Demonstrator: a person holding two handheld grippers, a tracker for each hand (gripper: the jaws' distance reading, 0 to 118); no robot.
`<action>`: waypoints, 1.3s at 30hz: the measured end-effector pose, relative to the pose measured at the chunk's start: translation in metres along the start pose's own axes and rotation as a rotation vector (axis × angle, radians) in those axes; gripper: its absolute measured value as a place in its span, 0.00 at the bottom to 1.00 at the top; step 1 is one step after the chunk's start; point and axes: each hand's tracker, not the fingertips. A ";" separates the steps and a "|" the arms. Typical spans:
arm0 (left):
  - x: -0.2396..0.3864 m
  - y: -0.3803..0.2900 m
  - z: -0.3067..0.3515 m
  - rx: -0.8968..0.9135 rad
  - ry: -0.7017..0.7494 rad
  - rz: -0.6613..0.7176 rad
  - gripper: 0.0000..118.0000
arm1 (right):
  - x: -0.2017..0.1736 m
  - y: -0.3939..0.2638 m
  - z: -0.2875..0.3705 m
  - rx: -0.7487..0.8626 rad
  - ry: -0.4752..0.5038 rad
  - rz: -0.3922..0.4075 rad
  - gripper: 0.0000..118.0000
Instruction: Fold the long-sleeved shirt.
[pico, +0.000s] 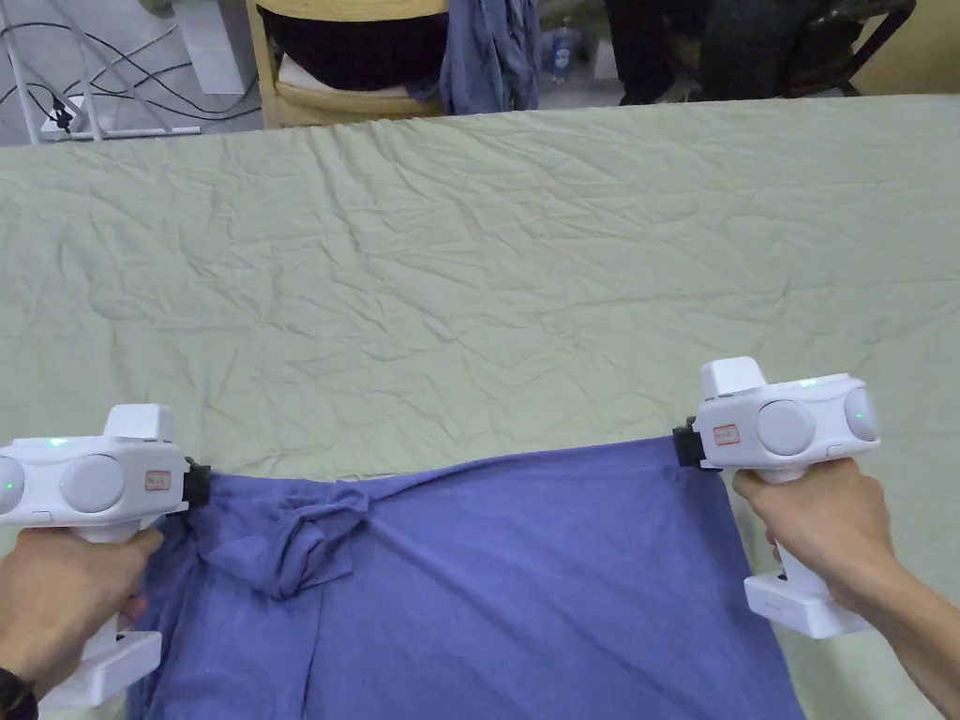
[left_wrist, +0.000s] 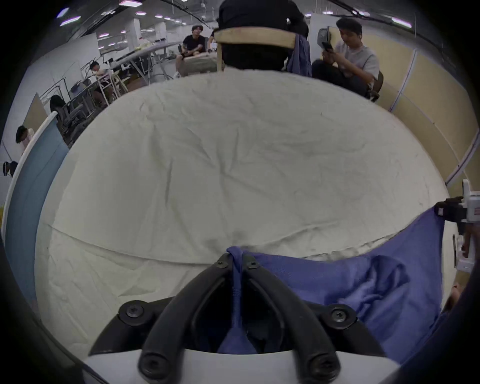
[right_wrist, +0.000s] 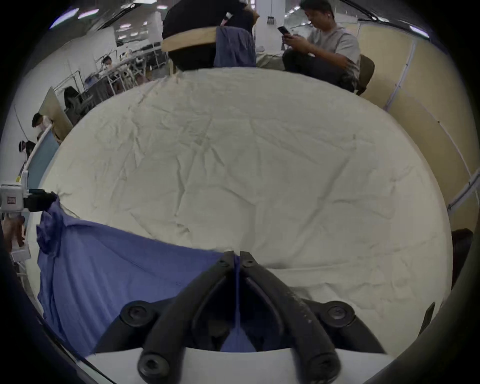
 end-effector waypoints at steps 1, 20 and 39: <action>-0.003 0.000 0.009 0.008 -0.003 0.002 0.04 | 0.002 -0.001 0.009 0.016 -0.003 0.005 0.03; -0.006 -0.104 0.160 0.139 -0.078 0.044 0.04 | -0.012 -0.099 0.166 0.132 0.030 0.023 0.03; -0.016 -0.236 0.212 0.076 -0.117 0.103 0.04 | -0.018 -0.233 0.197 0.033 0.058 0.052 0.03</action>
